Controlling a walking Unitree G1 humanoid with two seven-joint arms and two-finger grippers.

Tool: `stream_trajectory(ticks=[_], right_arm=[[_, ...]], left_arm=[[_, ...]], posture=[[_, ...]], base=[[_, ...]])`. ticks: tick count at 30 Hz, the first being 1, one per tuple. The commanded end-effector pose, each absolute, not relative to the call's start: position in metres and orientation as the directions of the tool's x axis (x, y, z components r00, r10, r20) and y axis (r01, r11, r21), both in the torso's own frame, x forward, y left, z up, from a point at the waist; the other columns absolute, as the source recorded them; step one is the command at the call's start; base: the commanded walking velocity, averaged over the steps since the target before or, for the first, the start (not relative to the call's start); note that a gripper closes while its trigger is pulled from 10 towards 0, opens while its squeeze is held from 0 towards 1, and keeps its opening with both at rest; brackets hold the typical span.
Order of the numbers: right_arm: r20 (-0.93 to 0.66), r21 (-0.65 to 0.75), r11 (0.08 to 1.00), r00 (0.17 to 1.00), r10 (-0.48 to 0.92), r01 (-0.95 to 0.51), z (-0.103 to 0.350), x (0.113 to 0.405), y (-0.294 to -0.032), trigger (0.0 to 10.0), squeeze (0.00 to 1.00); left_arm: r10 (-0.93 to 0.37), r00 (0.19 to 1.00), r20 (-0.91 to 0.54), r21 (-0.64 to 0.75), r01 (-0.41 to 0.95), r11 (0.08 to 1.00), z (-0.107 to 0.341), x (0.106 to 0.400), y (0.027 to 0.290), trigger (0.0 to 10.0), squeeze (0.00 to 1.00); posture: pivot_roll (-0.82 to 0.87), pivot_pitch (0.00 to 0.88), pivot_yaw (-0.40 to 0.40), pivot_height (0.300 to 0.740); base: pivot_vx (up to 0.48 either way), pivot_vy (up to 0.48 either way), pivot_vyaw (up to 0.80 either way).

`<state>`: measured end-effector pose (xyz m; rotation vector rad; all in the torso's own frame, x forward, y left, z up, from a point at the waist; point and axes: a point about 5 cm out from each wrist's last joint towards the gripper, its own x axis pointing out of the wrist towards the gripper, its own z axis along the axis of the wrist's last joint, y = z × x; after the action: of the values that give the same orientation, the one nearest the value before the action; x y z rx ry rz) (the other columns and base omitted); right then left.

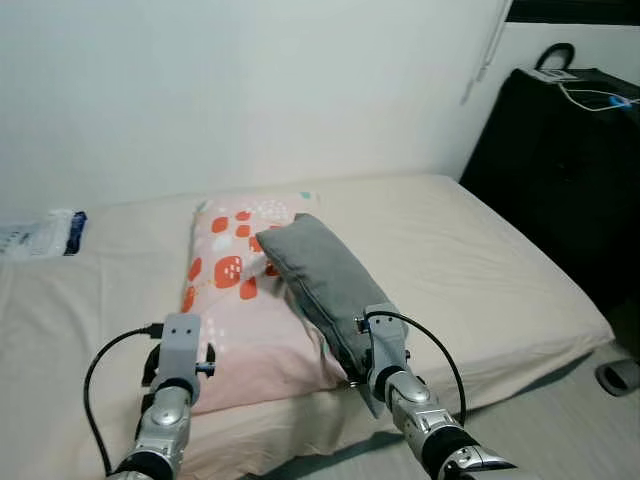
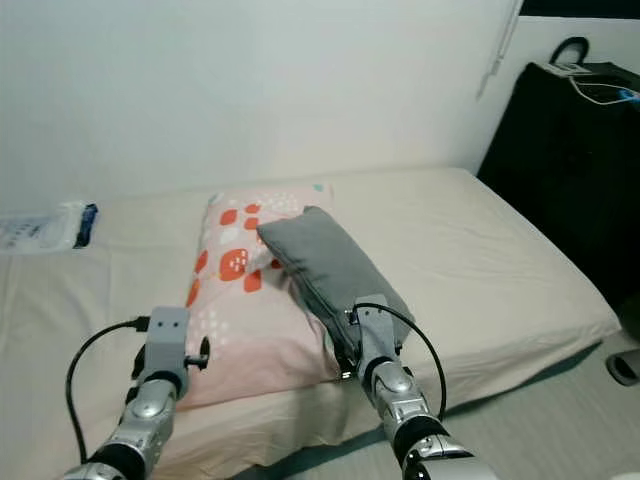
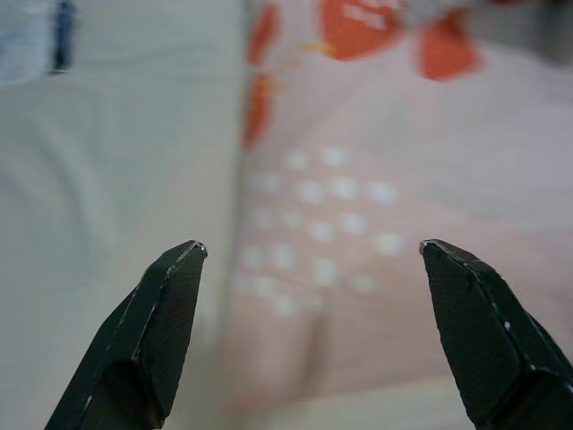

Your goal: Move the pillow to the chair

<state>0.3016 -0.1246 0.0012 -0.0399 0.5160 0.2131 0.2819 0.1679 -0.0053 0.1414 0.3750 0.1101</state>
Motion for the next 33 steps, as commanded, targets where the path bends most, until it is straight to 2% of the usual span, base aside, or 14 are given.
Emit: stream_trajectory(ticks=[1, 9, 13, 25, 28, 33], right_arm=[[-0.495, 0.013, 0.979, 0.849, 0.183, -0.204, 0.002, 0.303, -0.126, 10.0, 0.00], [-0.447, 0.038, 0.977, 0.871, 0.204, -0.209, 0.010, 0.309, -0.124, 10.0, 0.00], [-0.405, 0.056, 0.976, 0.888, 0.216, -0.212, 0.016, 0.313, -0.123, 10.0, 0.00], [-0.440, 0.033, 0.990, 0.887, 0.137, -0.136, 0.014, 0.314, -0.127, 10.0, 0.00], [-0.423, 0.015, 0.995, 0.902, 0.091, -0.094, 0.024, 0.323, -0.125, 10.0, 0.00], [-0.412, 0.022, 0.996, 0.907, 0.091, -0.090, 0.031, 0.330, -0.119, 10.0, 0.00]], left_arm=[[0.105, 0.930, -0.354, 0.172, -0.045, 0.984, -0.004, 0.284, 0.155, 10.0, 0.00], [0.098, 0.950, -0.296, 0.148, -0.056, 0.987, 0.008, 0.294, 0.151, 10.0, 0.00], [0.038, 0.954, -0.296, 0.096, -0.010, 0.995, 0.015, 0.302, 0.146, 10.0, 0.00], [0.031, 0.949, -0.313, 0.088, -0.004, 0.996, 0.018, 0.306, 0.137, 10.0, 0.00], [0.023, 0.958, -0.287, 0.077, -0.001, 0.997, 0.031, 0.320, 0.137, 10.0, 0.00], [0.021, 0.964, -0.266, 0.062, -0.005, 0.998, 0.045, 0.332, 0.138, 10.0, 0.00]], posture=[[0.06, 0.000, -0.072, 0.740], [0.06, 0.000, -0.074, 0.740], [0.05, 0.000, -0.072, 0.740], [0.05, 0.000, -0.048, 0.740], [0.05, 0.000, -0.040, 0.740], [0.05, 0.000, -0.041, 0.740]], base=[[0.000, 0.000, 0.00], [0.000, 0.000, 0.00], [0.000, 0.000, 0.00], [0.000, 0.000, 0.00], [0.000, 0.000, 0.00], [0.000, 0.000, 0.00]])
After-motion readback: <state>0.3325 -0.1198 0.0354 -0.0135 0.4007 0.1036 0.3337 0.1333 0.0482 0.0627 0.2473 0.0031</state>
